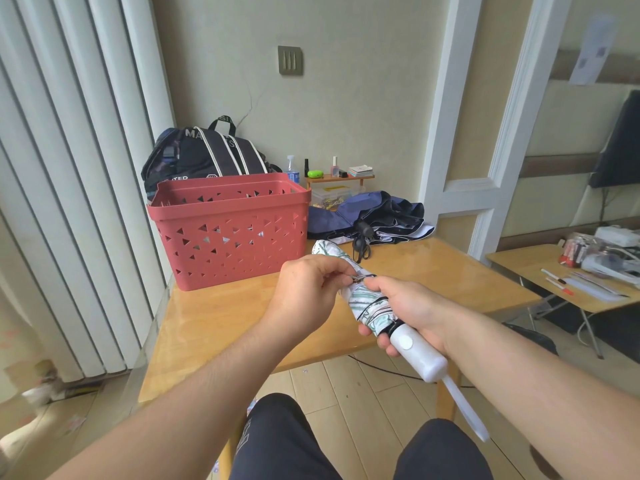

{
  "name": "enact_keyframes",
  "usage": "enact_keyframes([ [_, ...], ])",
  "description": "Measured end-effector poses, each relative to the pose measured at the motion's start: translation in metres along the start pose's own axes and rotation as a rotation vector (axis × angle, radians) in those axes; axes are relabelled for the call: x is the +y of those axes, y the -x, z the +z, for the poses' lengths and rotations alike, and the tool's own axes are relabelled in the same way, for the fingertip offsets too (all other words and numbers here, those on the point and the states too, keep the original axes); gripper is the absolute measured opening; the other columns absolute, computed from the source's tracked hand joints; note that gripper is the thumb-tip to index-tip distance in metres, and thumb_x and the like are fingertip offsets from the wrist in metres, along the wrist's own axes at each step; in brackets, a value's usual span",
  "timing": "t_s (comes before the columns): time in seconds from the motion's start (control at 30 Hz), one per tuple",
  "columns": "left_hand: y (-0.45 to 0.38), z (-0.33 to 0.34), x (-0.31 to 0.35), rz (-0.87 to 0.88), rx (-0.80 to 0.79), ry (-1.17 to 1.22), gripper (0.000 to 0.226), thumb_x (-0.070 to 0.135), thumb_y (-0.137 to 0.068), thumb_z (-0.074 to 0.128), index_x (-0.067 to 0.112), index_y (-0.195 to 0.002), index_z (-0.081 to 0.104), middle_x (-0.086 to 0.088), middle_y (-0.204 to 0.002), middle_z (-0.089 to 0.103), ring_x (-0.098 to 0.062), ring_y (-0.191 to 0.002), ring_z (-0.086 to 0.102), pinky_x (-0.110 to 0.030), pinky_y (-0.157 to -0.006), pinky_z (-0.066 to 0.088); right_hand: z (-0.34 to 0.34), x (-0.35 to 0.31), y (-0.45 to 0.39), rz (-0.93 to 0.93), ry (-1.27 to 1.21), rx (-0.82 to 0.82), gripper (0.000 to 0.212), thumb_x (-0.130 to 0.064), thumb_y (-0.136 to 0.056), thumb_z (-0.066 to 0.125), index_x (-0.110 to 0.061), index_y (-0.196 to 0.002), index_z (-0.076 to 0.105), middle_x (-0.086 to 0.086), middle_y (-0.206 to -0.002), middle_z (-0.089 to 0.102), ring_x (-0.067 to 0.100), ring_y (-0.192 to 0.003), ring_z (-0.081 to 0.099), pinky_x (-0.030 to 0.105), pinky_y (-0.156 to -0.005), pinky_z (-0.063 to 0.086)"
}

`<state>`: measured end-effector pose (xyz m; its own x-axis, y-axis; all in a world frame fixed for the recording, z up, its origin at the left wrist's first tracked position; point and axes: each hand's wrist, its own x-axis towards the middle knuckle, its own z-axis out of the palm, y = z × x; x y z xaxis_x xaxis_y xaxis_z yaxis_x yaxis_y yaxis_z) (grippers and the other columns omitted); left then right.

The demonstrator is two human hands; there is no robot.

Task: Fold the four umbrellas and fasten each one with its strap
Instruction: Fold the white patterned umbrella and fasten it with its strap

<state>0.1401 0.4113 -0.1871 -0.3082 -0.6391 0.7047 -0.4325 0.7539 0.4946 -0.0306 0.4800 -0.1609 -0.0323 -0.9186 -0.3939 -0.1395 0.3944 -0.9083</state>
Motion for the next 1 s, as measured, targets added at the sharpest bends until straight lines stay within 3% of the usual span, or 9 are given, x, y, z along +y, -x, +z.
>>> enact_keyframes([
  [0.07, 0.001, 0.001, -0.001, 0.045, 0.030, -0.018, 0.014, 0.007, -0.086, 0.080, 0.020, -0.091, 0.082, 0.011, -0.086, 0.077, 0.006, -0.074, 0.062, 0.001, -0.074, 0.038, 0.000, -0.001, 0.002, 0.009, -0.011, -0.003, 0.039, -0.046, -0.107, 0.047, -0.012, -0.122, 0.058, 0.018, -0.074, 0.067, 0.022, -0.042, 0.050, 0.023, -0.039, 0.044],
  [0.27, 0.003, 0.005, -0.007, 0.162, 0.088, -0.088, 0.016, 0.006, -0.082, 0.076, 0.018, -0.091, 0.082, 0.007, -0.085, 0.079, -0.009, -0.082, 0.069, 0.005, -0.079, 0.037, 0.004, -0.003, 0.005, 0.037, -0.027, -0.009, 0.038, -0.043, -0.107, 0.045, -0.008, -0.107, 0.061, 0.019, -0.071, 0.064, 0.020, -0.042, 0.046, 0.021, -0.039, 0.042],
  [0.47, -0.003, 0.002, -0.015, 0.394, 0.093, -0.213, 0.024, -0.002, -0.079, 0.072, 0.017, -0.090, 0.082, 0.007, -0.080, 0.077, -0.017, -0.071, 0.070, -0.015, -0.070, 0.044, 0.005, -0.006, 0.002, 0.030, -0.037, 0.009, 0.040, -0.036, -0.109, 0.037, -0.003, -0.110, 0.059, 0.021, -0.070, 0.062, 0.021, -0.041, 0.046, 0.022, -0.039, 0.041],
  [0.6, -0.007, 0.000, -0.022, 0.424, 0.099, -0.230, 0.023, -0.002, -0.079, 0.073, 0.017, -0.089, 0.081, 0.008, -0.080, 0.076, -0.018, -0.073, 0.072, -0.028, -0.068, 0.055, 0.007, -0.008, -0.001, 0.011, -0.027, 0.017, 0.039, -0.036, -0.109, 0.037, -0.003, -0.110, 0.058, 0.021, -0.069, 0.062, 0.020, -0.041, 0.045, 0.021, -0.039, 0.040],
  [0.73, -0.002, -0.006, -0.026, 0.427, 0.025, -0.176, 0.009, 0.017, -0.090, 0.076, 0.020, -0.096, 0.082, 0.009, -0.090, 0.078, -0.013, -0.084, 0.071, -0.023, -0.077, 0.052, 0.002, -0.002, -0.003, -0.013, -0.020, 0.012, 0.037, -0.036, -0.108, 0.041, -0.004, -0.121, 0.056, 0.022, -0.074, 0.065, 0.021, -0.044, 0.046, 0.023, -0.041, 0.040],
  [0.8, 0.005, -0.012, -0.024, 0.277, -0.041, -0.094, 0.012, 0.031, -0.099, 0.070, 0.025, -0.100, 0.081, 0.016, -0.095, 0.077, -0.004, -0.092, 0.067, -0.017, -0.082, 0.048, -0.001, 0.004, -0.005, -0.048, -0.027, 0.028, 0.033, -0.036, -0.108, 0.041, -0.010, -0.123, 0.055, 0.023, -0.078, 0.066, 0.022, -0.045, 0.048, 0.025, -0.043, 0.041],
  [0.87, 0.011, -0.011, -0.020, -0.065, -0.012, 0.043, 0.019, 0.042, -0.101, 0.064, 0.029, -0.096, 0.077, 0.024, -0.086, 0.071, 0.004, -0.086, 0.062, -0.015, -0.076, 0.046, -0.001, 0.009, -0.007, -0.119, -0.025, 0.057, 0.027, -0.037, -0.107, 0.043, -0.017, -0.121, 0.053, 0.022, -0.080, 0.068, 0.023, -0.047, 0.050, 0.027, -0.046, 0.042],
  [0.93, 0.006, -0.004, -0.019, -0.464, 0.036, 0.362, 0.024, 0.050, -0.100, 0.062, 0.026, -0.102, 0.066, 0.016, -0.095, 0.071, 0.001, -0.085, 0.061, -0.022, -0.081, 0.050, 0.001, 0.015, -0.008, -0.194, -0.041, 0.045, 0.023, -0.042, -0.106, 0.047, -0.022, -0.118, 0.053, 0.020, -0.082, 0.069, 0.024, -0.048, 0.051, 0.028, -0.047, 0.043],
  [1.0, -0.007, 0.004, -0.019, -0.765, -0.092, 0.810, 0.049, 0.065, -0.095, 0.060, 0.023, -0.121, 0.060, -0.003, -0.123, 0.071, -0.013, -0.107, 0.068, -0.038, -0.101, 0.053, 0.007, 0.020, -0.008, -0.256, -0.081, -0.015, 0.025, -0.044, -0.104, 0.056, -0.024, -0.118, 0.055, 0.019, -0.084, 0.070, 0.024, -0.049, 0.051, 0.028, -0.048, 0.043],
])
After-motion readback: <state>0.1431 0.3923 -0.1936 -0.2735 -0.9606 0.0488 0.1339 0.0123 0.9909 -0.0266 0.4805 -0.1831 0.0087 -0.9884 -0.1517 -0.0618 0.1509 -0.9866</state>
